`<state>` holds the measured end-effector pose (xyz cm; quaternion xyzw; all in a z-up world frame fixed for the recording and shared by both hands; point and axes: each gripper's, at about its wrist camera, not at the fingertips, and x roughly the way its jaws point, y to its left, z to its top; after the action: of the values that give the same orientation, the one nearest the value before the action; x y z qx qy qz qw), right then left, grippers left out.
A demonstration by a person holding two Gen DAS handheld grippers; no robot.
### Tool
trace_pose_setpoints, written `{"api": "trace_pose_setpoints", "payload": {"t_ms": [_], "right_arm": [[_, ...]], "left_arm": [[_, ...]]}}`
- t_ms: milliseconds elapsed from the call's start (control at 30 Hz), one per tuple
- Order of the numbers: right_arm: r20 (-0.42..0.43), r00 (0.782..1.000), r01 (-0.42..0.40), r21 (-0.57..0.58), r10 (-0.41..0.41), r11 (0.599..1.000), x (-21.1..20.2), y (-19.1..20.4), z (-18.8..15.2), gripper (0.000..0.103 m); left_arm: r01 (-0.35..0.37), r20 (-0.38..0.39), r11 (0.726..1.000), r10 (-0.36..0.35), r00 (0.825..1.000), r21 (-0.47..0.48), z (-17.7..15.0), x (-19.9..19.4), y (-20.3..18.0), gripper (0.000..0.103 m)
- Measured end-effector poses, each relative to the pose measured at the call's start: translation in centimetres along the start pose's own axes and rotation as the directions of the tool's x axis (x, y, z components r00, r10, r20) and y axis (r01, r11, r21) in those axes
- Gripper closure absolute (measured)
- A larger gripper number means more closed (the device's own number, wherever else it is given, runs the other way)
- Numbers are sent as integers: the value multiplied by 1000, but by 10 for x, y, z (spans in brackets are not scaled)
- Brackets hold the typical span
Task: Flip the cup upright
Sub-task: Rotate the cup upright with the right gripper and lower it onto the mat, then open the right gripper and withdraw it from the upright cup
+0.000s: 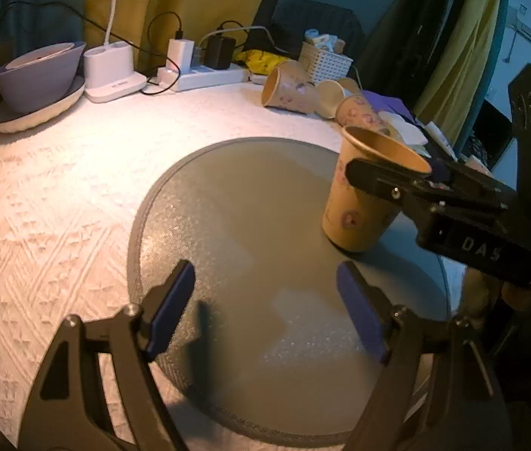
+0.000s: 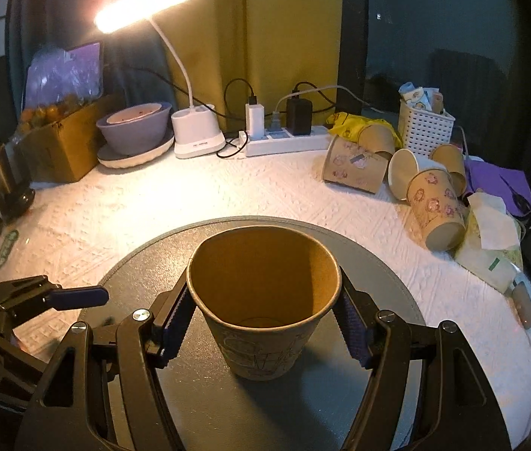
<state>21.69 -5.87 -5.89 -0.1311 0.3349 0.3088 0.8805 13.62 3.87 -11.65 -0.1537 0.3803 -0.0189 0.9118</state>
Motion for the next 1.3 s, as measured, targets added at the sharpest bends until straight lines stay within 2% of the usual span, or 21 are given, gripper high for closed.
{"api": "trace_pose_setpoints", "payload": {"t_ms": [567, 700, 1300], "right_arm": [[-26, 999, 36, 1, -36, 999, -6, 10, -13, 30], [-27, 999, 41, 3, -40, 999, -12, 14, -18, 26], [-1, 998, 70, 19, -70, 997, -53, 25, -37, 26]], "left_arm": [[-15, 21, 1000, 15, 1000, 4, -10, -12, -2, 24], [-20, 28, 1000, 20, 999, 8, -14, -17, -4, 24], [-29, 94, 999, 25, 995, 43, -30, -50, -17, 23]]}}
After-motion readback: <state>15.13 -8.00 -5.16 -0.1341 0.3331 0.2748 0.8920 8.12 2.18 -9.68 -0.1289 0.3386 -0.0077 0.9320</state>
